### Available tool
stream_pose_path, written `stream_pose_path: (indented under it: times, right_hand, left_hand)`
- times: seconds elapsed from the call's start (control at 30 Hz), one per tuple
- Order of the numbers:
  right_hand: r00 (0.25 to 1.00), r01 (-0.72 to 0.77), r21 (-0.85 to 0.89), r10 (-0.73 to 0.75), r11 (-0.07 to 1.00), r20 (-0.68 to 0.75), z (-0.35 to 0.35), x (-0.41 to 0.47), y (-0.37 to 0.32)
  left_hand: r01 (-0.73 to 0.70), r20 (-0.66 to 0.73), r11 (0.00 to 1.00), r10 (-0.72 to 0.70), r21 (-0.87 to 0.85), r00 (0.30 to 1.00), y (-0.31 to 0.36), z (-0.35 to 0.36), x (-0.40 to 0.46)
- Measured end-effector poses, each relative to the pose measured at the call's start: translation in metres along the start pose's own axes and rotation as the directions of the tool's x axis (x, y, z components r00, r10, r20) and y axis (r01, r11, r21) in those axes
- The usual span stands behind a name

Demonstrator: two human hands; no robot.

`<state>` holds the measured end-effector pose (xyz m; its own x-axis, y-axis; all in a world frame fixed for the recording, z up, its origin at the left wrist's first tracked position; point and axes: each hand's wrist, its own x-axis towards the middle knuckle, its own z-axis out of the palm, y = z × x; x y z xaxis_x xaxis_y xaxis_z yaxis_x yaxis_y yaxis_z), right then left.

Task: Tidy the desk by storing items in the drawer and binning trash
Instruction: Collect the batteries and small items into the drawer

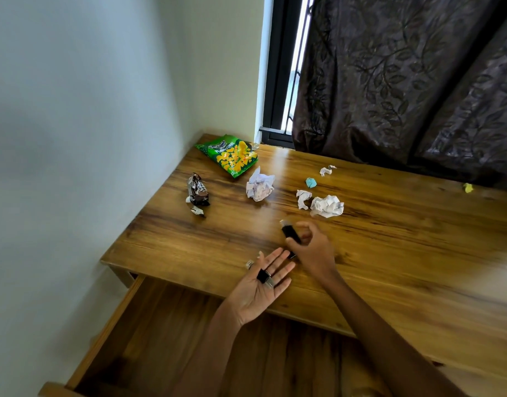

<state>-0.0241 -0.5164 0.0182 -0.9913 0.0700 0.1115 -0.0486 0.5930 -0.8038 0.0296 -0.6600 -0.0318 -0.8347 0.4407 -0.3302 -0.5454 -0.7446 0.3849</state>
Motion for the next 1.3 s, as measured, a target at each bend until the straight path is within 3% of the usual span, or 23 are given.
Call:
stream_pose_path:
  times: [0.1, 0.17, 0.3, 0.37, 0.47, 0.6, 0.73, 0.9, 1.03, 1.17, 1.3]
  right_hand:
    - [0.97, 0.156, -0.062, -0.141, 0.986, 0.2, 0.006, -0.034, -0.008]
    - [0.945, 0.256, -0.148, -0.215, 0.955, 0.246, 0.014, -0.048, -0.006]
    - [0.922, 0.293, -0.052, -0.268, 0.955, 0.279, 0.014, -0.052, -0.009]
    - [0.947, 0.251, -0.03, -0.239, 0.967, 0.213, 0.007, -0.044, -0.01]
    - [0.97, 0.237, -0.188, -0.223, 0.953, 0.094, 0.0, -0.022, -0.002]
    - [0.93, 0.332, -0.426, -0.215, 0.842, 0.3, 0.0, -0.009, 0.018]
    - [0.908, 0.412, -0.452, -0.315, 0.791, 0.277, 0.001, -0.022, 0.029]
    - [0.925, 0.379, -0.485, -0.332, 0.788, 0.183, -0.005, -0.041, 0.045]
    - [0.976, 0.2, -0.331, -0.157, 0.922, 0.153, -0.019, -0.057, 0.046]
    - [0.957, 0.085, -0.137, -0.042, 0.987, 0.288, -0.043, -0.081, 0.035]
    - [0.897, 0.018, -0.059, 0.01, 0.998, 0.442, -0.072, -0.118, 0.029]
  left_hand:
    - [-0.015, -0.003, 0.999, 0.015, -0.034, 1.0, 0.0, 0.004, -0.002]
    - [-0.018, 0.007, 0.998, 0.018, -0.055, 1.0, 0.001, 0.007, -0.005]
    - [-0.032, 0.012, 0.997, 0.032, -0.066, 0.999, 0.001, 0.009, -0.006]
    - [-0.034, 0.0, 0.998, 0.034, -0.061, 0.999, 0.0, 0.008, -0.006]
    - [-0.042, -0.013, 0.999, 0.041, -0.019, 0.999, 0.0, 0.009, -0.008]
    - [-0.053, -0.023, 0.999, 0.053, 0.0, 0.998, -0.001, 0.011, -0.011]
    - [-0.027, -0.027, 0.999, 0.028, 0.034, 0.999, -0.005, 0.015, -0.021]
    - [0.149, 0.0, 0.968, -0.152, 0.2, 0.988, -0.039, 0.009, -0.062]
    - [0.261, -0.024, 0.92, -0.266, 0.293, 0.964, -0.071, -0.01, -0.086]
    - [0.286, -0.174, 0.842, -0.231, 0.457, 0.957, -0.096, -0.019, -0.085]
    - [0.296, -0.282, 0.755, -0.152, 0.585, 0.947, -0.118, -0.028, -0.086]
